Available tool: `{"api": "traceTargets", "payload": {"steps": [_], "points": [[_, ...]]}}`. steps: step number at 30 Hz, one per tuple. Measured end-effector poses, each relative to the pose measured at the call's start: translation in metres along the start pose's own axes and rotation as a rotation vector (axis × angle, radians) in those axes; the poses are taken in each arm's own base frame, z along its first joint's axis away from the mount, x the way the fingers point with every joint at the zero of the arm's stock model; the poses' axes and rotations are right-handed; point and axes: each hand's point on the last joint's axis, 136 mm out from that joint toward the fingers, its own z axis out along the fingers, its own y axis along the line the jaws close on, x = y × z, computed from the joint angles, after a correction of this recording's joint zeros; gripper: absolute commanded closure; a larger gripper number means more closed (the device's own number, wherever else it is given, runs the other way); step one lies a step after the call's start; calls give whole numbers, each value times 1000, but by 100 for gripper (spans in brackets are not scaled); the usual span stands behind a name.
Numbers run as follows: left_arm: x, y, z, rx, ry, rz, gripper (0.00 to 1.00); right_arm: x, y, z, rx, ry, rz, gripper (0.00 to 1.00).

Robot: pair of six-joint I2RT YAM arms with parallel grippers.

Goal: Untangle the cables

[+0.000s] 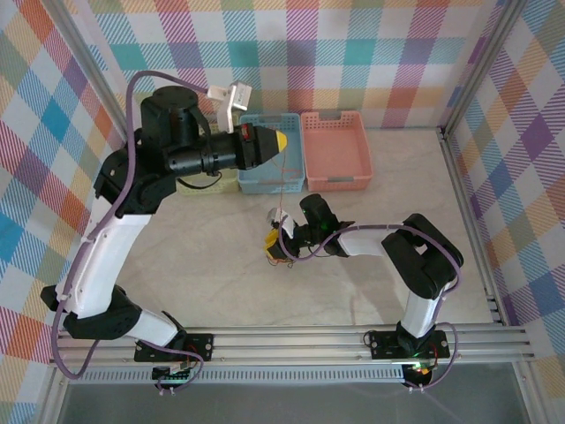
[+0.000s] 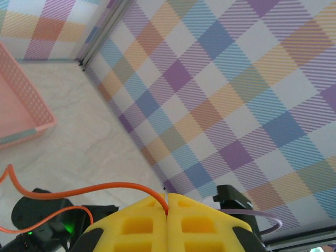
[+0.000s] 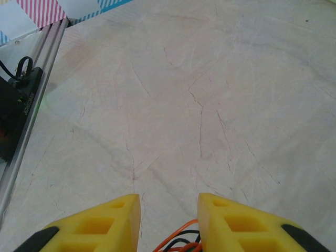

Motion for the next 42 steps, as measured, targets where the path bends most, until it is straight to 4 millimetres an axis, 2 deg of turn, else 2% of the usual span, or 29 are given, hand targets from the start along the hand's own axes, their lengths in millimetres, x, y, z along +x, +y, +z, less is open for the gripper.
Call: {"api": "traceTargets", "payload": {"steps": [7,15,21,25,30,34,42], "points": [[-13,-16,-19,18,-50,23,100,4,-7,0,44,28,12,64],[-22,-5,-39,-91,-117,76,100,7,-14,0,82,42,17,62],[-34,9,-75,-239,-229,166,100,8,-19,-1,114,46,15,61],[-33,30,-98,-368,-280,207,100,9,-22,-2,132,51,17,62],[-29,60,-115,-526,-326,230,100,14,-25,-2,152,72,30,62],[-18,89,-129,-666,-335,248,100,19,-27,-3,167,93,42,62],[9,133,-163,-878,-345,231,100,25,-32,-5,197,117,54,66]]}}
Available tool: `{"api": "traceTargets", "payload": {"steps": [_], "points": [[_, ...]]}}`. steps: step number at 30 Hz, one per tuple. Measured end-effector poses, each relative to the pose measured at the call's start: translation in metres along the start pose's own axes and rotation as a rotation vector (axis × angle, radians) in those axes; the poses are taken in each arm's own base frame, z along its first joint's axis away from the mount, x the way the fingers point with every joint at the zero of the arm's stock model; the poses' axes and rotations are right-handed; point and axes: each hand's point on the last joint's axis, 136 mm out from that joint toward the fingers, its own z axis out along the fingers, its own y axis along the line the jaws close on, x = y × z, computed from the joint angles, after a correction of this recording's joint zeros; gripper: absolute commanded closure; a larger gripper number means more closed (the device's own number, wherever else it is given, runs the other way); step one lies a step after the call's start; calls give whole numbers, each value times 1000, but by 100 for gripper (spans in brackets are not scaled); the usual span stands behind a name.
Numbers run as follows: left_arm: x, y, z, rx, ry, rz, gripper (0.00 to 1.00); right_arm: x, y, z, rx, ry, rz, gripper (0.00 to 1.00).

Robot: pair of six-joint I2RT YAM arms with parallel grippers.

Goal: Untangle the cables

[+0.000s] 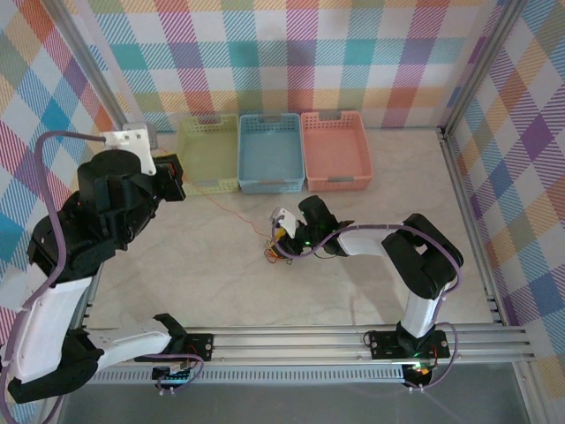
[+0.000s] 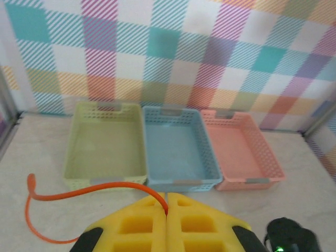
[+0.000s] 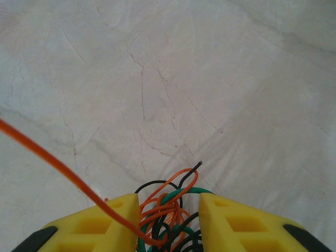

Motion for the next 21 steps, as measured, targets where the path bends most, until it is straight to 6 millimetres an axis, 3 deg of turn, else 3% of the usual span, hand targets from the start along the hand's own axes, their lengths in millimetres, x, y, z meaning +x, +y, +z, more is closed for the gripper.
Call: {"api": "traceTargets", "payload": {"steps": [4,8,17,21], "points": [[40,19,8,-70,67,22,100,0,-2,0,9,1,0,67],[68,22,19,-91,136,41,100,0,-3,0,15,1,0,68],[96,-8,39,15,267,52,100,-3,-4,-2,32,-25,-16,72],[94,-26,39,92,300,40,100,-7,6,-12,11,-75,-35,64]]}}
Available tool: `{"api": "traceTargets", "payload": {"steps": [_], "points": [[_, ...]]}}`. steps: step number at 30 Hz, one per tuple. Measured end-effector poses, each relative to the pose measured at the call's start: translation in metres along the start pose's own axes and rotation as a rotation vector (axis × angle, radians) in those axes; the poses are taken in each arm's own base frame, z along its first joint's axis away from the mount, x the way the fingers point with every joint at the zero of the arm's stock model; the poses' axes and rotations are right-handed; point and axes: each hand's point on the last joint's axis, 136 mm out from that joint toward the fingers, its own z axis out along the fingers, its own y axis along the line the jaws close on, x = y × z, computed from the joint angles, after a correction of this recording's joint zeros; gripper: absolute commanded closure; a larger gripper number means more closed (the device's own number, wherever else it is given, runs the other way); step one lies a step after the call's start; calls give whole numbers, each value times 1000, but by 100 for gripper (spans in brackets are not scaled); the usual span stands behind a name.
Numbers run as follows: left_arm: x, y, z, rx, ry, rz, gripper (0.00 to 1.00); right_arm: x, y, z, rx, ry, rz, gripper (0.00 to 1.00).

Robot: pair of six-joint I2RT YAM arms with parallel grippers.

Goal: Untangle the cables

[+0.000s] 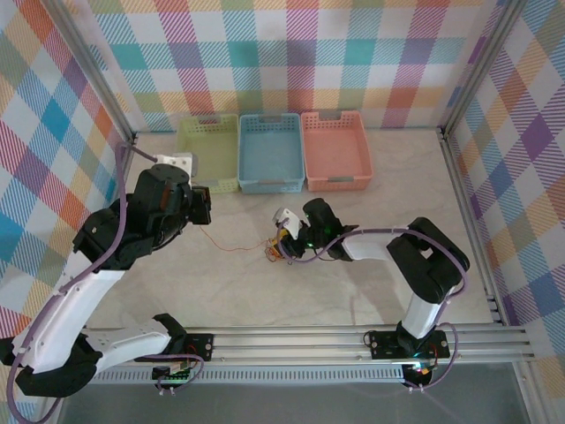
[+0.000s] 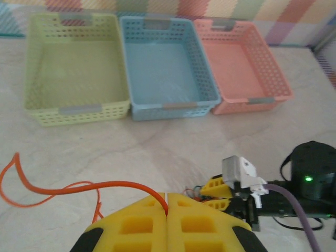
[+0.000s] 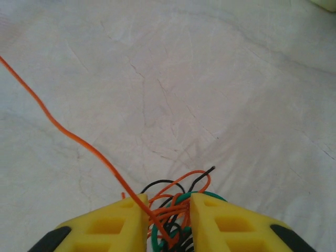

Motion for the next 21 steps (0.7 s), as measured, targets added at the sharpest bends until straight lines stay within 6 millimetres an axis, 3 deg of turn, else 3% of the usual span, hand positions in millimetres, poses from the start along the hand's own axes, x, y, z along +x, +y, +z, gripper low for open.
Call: {"api": "traceTargets", "payload": {"steps": [4,7,12,21], "points": [[-24,-28,-10,121,-18,-16,100,-16,8,-6,-33,-65,-31,50],[-35,-43,-20,198,-27,-22,100,-28,13,-11,-53,-108,-57,46],[-43,-61,-28,286,-18,-22,100,-34,20,-11,-85,-123,-78,47],[-49,-78,-23,339,8,1,100,-41,27,3,-146,-106,-101,54]]}}
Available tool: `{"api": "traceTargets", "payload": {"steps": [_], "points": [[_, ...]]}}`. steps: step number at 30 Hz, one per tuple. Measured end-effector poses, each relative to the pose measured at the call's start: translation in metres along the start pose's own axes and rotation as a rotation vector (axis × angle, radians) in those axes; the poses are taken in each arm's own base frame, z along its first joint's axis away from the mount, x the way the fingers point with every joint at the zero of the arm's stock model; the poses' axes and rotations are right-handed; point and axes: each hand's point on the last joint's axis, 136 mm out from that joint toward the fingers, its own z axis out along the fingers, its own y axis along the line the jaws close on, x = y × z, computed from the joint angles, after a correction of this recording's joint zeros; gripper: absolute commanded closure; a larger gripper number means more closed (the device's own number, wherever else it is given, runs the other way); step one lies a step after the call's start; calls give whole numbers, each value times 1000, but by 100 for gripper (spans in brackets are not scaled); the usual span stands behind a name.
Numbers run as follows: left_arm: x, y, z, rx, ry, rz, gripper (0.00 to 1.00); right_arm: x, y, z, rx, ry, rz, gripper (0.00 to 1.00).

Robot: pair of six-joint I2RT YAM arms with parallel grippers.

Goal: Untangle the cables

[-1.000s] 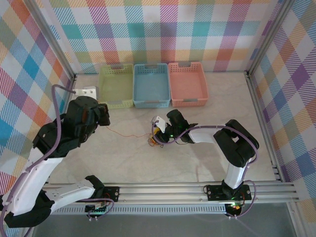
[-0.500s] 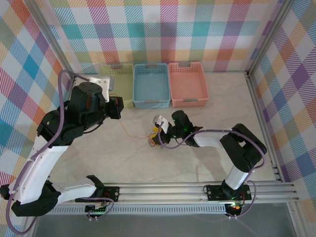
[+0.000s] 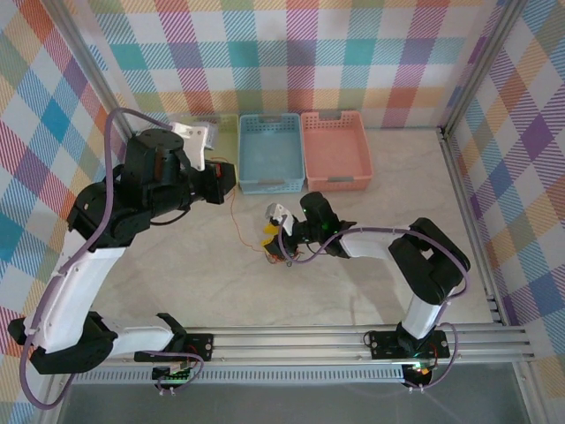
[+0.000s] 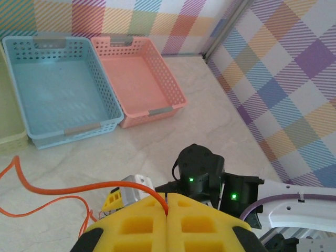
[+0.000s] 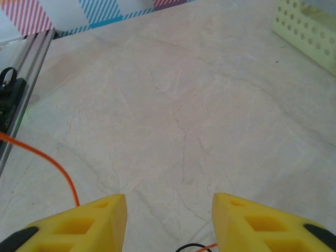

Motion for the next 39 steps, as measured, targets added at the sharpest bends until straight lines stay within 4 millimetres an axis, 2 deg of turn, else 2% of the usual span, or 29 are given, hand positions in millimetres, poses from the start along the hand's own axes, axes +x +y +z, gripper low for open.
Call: {"api": "traceTargets", "payload": {"steps": [3,6,11,14,18,21,26,32,35,39], "points": [[-3,-2,2,1,-1,4,100,7,7,2,-31,20,8,53],[-6,-3,4,2,-3,8,100,9,8,3,-37,28,4,44],[-6,-3,7,0,3,11,100,17,3,0,6,72,23,43],[-6,-4,9,2,8,16,100,4,5,-10,25,57,2,43],[-5,-5,10,10,14,24,100,-28,10,-26,45,-14,-54,43],[-5,-7,11,17,20,27,100,-36,12,-30,45,-32,-78,43],[-5,-9,13,23,26,27,100,-18,20,-29,0,1,-93,44],[-7,-14,11,48,23,26,100,5,28,-17,-90,57,-94,45],[-9,-17,10,65,24,26,100,18,26,-8,-122,100,-80,49],[-9,-21,10,81,28,27,100,24,20,3,-135,131,-76,59]]}}
